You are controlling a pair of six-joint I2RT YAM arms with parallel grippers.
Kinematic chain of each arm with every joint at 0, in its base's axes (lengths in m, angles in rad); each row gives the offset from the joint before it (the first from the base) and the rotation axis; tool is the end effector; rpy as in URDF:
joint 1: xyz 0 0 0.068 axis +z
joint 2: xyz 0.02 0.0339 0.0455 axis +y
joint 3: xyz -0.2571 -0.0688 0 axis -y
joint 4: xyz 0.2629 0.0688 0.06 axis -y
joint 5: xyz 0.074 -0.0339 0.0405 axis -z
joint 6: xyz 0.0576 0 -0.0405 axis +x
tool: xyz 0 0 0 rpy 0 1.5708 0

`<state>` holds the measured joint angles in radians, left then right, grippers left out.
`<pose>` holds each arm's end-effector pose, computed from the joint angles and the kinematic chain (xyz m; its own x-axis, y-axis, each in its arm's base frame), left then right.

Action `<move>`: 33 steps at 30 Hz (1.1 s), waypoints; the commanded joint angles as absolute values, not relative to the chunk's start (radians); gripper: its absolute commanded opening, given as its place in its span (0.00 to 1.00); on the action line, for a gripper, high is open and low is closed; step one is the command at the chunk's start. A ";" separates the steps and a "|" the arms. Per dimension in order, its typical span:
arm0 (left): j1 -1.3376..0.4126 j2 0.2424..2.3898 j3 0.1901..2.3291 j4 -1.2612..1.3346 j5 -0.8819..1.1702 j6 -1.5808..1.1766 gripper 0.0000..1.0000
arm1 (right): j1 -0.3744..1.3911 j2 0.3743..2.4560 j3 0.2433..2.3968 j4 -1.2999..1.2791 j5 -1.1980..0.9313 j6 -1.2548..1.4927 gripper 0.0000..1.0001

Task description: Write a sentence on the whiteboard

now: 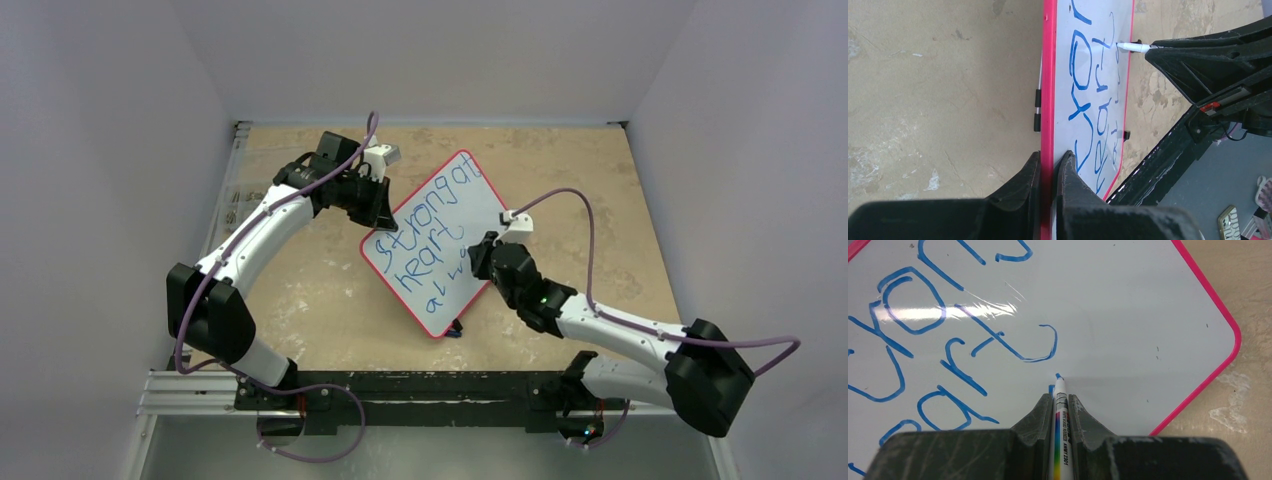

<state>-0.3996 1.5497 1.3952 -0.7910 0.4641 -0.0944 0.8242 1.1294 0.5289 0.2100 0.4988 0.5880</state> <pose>0.3189 -0.1627 0.2876 -0.7991 0.2460 -0.5485 0.5162 0.7484 -0.4165 0.2078 0.1840 0.1995 -0.4060 0.2785 -0.8704 -0.1429 0.9214 0.3614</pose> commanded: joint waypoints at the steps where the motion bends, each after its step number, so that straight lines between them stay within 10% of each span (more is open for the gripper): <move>1: -0.376 1.579 1.384 -0.915 0.091 0.035 0.00 | 0.827 1.108 0.458 0.172 0.459 0.627 0.00; 33: -0.376 1.579 1.385 -0.917 0.093 0.034 0.00 | 0.767 1.143 0.584 0.249 0.535 0.463 0.00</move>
<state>-0.3996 1.5501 1.3968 -0.7925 0.4648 -0.0940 0.7872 1.1160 0.5468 0.1818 0.5533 0.4911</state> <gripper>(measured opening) 0.057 0.092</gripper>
